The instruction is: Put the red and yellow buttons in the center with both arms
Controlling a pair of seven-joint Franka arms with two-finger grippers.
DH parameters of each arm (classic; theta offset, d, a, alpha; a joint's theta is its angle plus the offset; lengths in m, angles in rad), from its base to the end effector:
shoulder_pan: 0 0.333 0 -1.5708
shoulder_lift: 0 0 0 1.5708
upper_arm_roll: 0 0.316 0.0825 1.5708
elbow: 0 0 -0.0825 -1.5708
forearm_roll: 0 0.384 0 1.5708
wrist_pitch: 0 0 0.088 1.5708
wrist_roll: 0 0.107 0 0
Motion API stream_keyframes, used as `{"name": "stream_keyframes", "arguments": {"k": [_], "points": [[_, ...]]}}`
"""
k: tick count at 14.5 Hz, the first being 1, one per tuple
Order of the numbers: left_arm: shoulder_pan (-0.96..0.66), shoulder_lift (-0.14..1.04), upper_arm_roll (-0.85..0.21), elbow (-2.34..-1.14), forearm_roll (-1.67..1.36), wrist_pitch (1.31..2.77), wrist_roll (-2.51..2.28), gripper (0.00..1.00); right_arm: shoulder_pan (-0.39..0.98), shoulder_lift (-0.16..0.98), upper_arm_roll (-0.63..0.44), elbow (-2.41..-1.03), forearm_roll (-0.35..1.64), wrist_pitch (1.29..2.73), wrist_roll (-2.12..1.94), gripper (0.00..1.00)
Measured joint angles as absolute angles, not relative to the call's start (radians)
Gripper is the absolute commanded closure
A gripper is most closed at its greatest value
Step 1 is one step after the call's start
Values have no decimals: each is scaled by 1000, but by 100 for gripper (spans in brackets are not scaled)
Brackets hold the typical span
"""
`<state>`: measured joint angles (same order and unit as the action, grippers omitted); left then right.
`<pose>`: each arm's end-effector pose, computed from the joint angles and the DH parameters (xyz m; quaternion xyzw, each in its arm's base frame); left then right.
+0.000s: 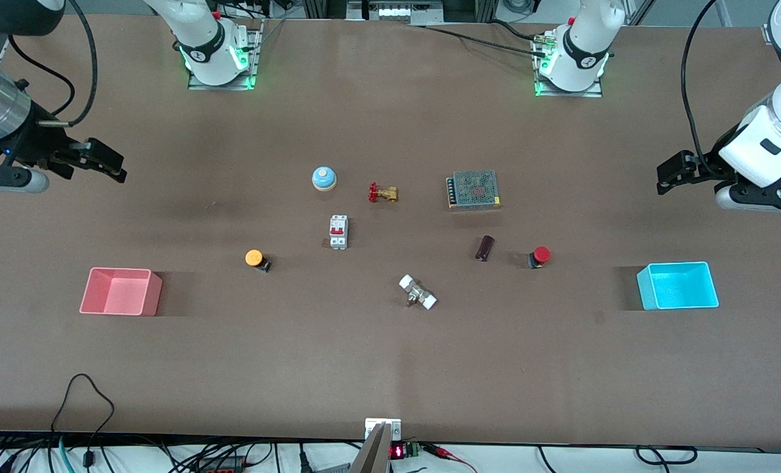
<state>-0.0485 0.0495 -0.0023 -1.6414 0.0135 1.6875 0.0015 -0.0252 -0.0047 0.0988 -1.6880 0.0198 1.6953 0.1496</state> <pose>0.5761 -0.0280 0.5731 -0.9996 0.0269 0.0015 0.0067 0.5595 0.0433 0.5823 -0.9992 0.0392 -0.0049 0.0102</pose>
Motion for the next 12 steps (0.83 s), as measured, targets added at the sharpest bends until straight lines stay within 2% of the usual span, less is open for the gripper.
{"name": "stream_keyframes", "arguments": {"k": [12], "points": [[-49,49,-5,-1641,14,1676,1,0,-25,20,97,-1650,17,1644,150,0]]}}
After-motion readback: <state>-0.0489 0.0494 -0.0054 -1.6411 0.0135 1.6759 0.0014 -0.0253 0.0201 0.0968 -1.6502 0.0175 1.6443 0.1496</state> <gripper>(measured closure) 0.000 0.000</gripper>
